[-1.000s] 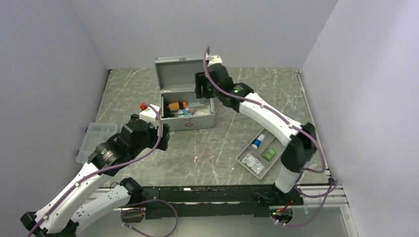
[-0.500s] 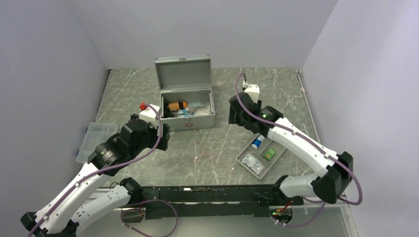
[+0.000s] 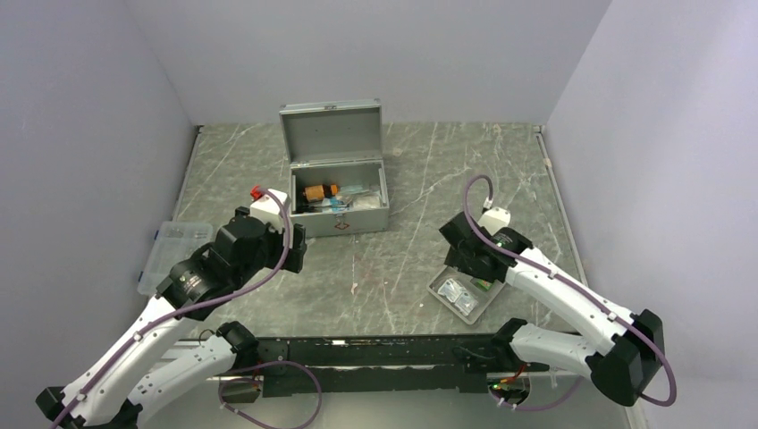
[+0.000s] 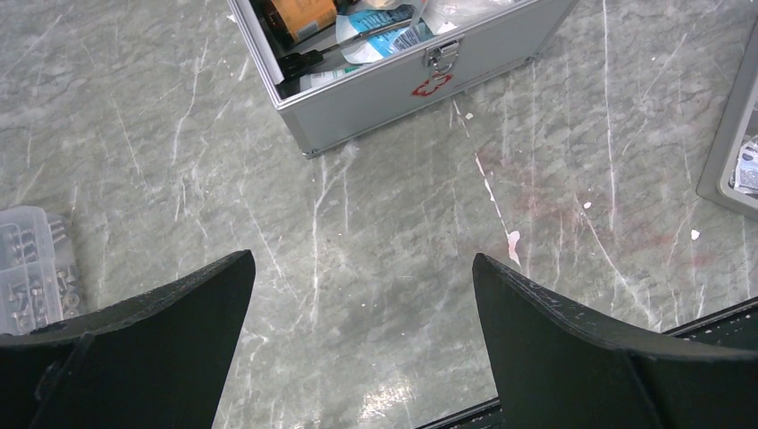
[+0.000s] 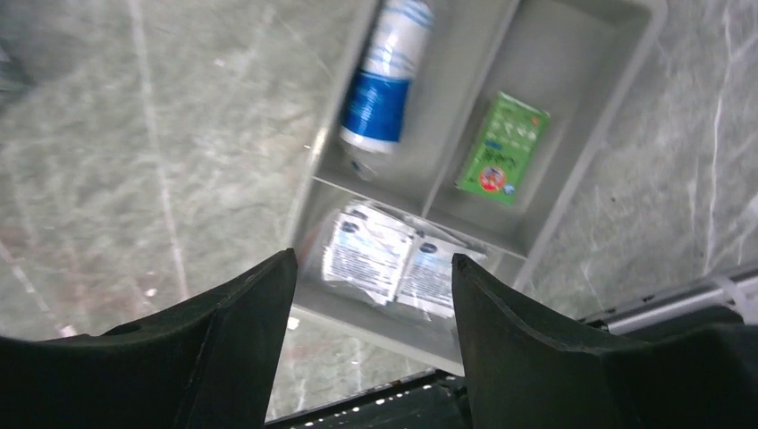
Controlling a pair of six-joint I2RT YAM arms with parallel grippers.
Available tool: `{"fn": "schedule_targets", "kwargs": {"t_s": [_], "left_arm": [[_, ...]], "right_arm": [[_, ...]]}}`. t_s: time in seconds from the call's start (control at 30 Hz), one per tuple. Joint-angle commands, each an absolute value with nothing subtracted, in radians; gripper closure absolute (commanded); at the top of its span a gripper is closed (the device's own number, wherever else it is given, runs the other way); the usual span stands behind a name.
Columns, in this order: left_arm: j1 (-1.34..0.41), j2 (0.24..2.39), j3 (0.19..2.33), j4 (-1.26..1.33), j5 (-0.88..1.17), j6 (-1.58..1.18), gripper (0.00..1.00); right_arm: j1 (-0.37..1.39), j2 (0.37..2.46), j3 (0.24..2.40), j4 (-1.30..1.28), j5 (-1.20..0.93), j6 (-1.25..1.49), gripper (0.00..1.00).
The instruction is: Organize the medicine kit
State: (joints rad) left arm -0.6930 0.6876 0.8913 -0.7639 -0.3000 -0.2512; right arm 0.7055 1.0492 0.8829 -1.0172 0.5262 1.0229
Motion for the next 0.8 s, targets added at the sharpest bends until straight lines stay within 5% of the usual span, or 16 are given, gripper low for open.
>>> {"fn": "schedule_targets", "kwargs": {"t_s": [0.0, 0.4, 0.77], "left_arm": [[-0.689, 0.667, 0.891, -0.727, -0.286, -0.249, 0.01], [-0.688, 0.66, 0.888, -0.721, -0.261, -0.244, 0.01], [-0.689, 0.659, 0.886, -0.719, -0.251, -0.241, 0.01]], "right_arm": [[0.686, 1.045, 0.819, -1.062, 0.488, 1.145, 0.34], [0.531, 1.009, 0.663, -0.917, 0.42, 1.185, 0.51], [0.475, 1.084, 0.649, -0.808, 0.413, 1.171, 0.54]]}}
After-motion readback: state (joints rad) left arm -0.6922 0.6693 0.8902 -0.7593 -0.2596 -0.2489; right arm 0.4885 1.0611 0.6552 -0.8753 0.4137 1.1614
